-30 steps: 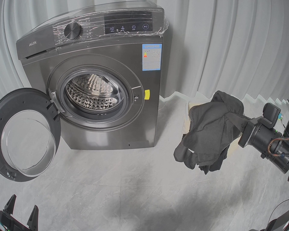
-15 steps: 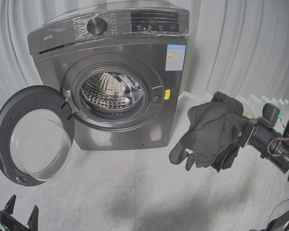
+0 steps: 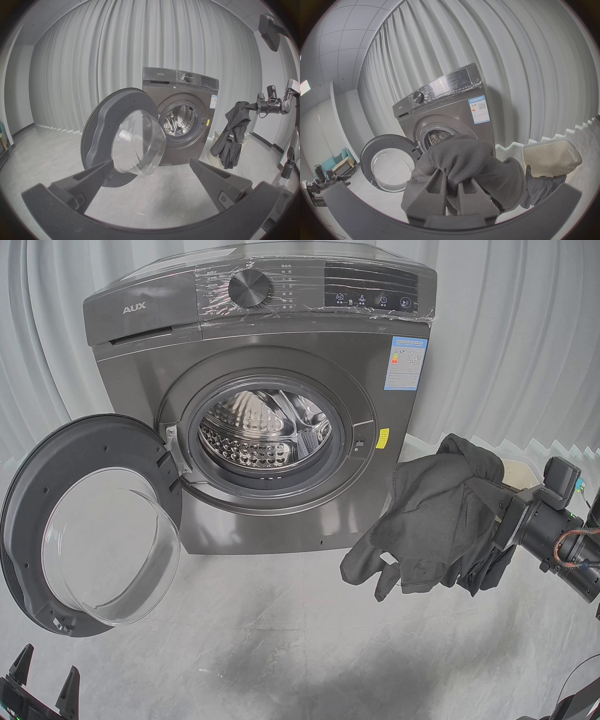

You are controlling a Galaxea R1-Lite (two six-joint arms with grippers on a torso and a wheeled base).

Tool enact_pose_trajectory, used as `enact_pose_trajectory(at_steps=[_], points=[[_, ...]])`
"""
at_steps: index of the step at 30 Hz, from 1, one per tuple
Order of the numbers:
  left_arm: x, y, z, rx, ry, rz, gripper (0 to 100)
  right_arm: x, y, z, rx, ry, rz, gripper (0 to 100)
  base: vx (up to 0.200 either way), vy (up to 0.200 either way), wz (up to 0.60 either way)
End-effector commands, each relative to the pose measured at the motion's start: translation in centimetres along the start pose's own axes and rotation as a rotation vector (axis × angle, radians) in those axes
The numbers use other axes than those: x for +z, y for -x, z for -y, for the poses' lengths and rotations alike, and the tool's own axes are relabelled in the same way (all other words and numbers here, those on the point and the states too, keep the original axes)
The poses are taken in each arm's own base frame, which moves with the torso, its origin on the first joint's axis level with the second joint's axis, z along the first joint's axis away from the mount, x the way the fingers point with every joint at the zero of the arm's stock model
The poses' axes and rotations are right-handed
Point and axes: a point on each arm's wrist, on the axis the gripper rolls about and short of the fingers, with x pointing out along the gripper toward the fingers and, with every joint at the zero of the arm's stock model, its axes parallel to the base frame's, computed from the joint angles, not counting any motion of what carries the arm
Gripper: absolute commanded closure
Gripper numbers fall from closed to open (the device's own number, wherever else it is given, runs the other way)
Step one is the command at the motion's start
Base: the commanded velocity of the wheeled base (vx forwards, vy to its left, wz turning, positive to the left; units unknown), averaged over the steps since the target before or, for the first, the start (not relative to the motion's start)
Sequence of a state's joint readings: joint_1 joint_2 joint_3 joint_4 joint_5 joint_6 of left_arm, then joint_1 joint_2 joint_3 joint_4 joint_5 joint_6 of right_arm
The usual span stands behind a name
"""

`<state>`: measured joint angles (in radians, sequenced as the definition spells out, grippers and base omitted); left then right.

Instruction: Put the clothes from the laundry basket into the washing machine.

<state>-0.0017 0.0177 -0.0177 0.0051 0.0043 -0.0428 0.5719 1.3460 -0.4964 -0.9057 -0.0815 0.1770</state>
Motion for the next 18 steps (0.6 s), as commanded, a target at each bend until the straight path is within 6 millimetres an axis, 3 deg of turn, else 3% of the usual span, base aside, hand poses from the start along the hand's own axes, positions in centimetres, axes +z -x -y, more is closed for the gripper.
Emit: enact_pose_trajectory(at_steps=[1, 12, 18], points=[[-0.4, 0.0, 0.0, 0.0, -0.001, 0.004, 0, -0.1, 0.0, -0.1, 0.003, 0.001, -0.005, 100, 0.0, 0.0, 0.0], [-0.4, 0.0, 0.0, 0.0, 0.0, 0.004, 0, -0.3, 0.0, -0.4, 0.024, 0.003, -0.015, 100, 0.0, 0.0, 0.0], [-0.4, 0.0, 0.0, 0.0, -0.001, 0.004, 0, -1.6, -0.8, -0.7, 0.038, 0.005, -0.059, 100, 0.0, 0.0, 0.0]])
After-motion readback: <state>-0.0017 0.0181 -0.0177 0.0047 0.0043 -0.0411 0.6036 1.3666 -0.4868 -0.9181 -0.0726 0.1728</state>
